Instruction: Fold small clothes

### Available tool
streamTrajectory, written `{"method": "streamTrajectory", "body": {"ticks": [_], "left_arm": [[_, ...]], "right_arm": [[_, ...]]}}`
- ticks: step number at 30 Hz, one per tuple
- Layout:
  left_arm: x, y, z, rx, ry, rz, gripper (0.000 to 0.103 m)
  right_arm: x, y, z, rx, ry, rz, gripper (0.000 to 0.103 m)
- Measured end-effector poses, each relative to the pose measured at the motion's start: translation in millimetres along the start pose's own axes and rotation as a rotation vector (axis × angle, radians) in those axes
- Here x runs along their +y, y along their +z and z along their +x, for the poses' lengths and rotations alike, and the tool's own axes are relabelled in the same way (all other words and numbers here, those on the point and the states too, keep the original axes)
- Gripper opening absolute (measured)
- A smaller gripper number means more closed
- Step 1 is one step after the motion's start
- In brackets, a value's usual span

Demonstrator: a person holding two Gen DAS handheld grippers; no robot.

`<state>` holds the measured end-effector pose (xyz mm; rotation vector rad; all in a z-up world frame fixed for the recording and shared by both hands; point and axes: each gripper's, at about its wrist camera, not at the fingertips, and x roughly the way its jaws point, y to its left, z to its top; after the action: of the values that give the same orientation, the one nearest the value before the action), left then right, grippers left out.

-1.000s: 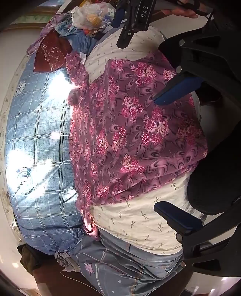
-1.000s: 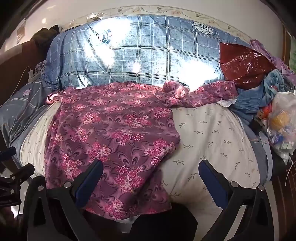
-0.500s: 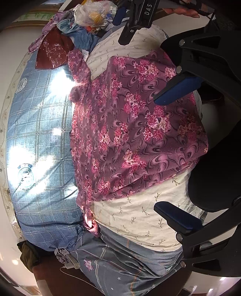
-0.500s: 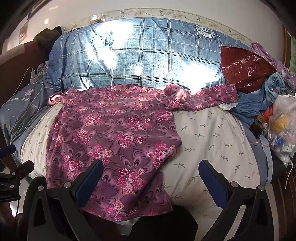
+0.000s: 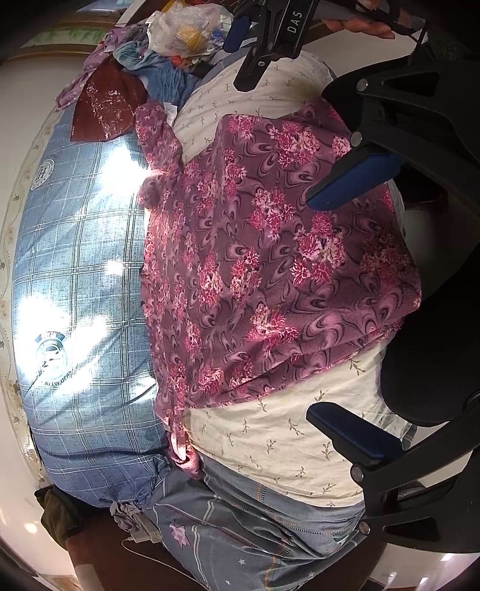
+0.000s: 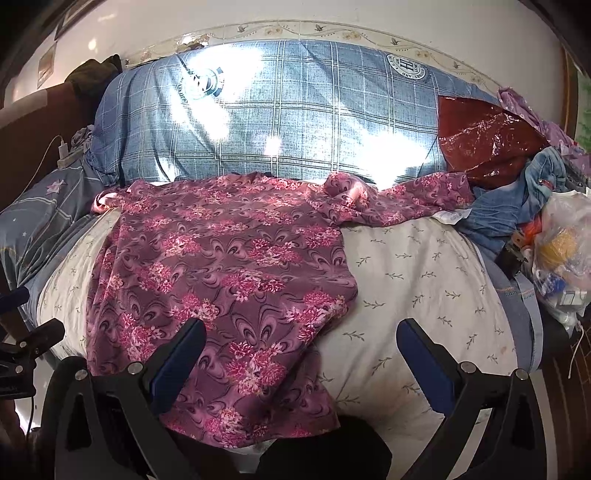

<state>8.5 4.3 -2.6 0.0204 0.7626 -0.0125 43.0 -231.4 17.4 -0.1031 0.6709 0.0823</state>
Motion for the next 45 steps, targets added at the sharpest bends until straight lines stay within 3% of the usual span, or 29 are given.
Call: {"method": "streamTrajectory", "body": {"ticks": [20, 45], "left_arm": [[-4.9, -0.4, 5.3, 0.015, 0.011, 0.043, 0.103], [6.1, -0.4, 9.7, 0.045, 0.024, 0.005, 0.103]], "right_arm": [[-0.8, -2.3, 5.9, 0.012, 0.006, -0.005, 0.103], [-3.5, -2.0, 1.7, 0.005, 0.001, -0.002, 0.103]]}}
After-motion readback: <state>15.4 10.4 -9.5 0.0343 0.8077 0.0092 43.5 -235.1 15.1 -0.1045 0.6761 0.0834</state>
